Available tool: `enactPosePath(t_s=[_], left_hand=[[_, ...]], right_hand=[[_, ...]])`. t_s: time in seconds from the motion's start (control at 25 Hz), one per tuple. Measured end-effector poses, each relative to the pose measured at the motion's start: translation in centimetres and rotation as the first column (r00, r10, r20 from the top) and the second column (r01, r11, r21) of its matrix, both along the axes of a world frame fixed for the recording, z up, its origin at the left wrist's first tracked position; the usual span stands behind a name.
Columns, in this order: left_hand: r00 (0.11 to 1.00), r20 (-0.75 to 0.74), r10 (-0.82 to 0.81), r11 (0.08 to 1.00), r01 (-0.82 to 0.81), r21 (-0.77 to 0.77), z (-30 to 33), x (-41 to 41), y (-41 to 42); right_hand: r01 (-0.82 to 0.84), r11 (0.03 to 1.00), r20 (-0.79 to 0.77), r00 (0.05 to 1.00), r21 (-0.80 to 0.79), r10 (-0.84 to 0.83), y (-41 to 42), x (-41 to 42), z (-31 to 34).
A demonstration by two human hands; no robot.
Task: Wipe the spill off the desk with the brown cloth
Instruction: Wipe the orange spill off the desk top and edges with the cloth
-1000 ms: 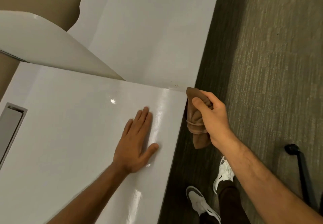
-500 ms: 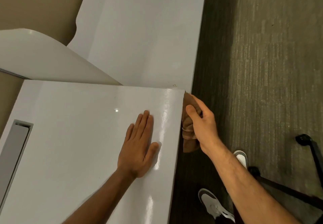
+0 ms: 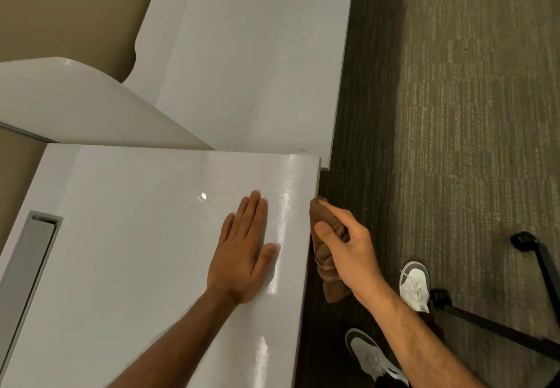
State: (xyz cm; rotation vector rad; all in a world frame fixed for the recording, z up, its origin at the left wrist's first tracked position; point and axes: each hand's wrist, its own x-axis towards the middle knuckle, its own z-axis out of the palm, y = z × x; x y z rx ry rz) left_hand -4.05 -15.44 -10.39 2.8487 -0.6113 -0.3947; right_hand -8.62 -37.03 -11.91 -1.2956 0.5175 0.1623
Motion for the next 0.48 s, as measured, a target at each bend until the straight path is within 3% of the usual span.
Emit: enactPosePath(t_s=[0.2,0.36,0.48], left_hand=[[1.000,0.003,-0.008,1.000,0.008,-0.008,0.2,-0.1,0.0],[1.000,0.020,-0.017,1.000,0.017,-0.008,0.1,0.0,-0.1],[0.999,0.032,-0.006,1.000,0.006,0.008,-0.3,0.2,0.2]], right_hand=[[-0.192,0.980,-0.005,0.981,-0.044,0.192,-2.3,-1.6,0.2],[0.042,0.999,-0.010,0.999,0.028,-0.042,-4.6,1.6,0.3],[0.024,1.000,0.013,1.000,0.018,-0.025,-3.0,4.6,0.1]])
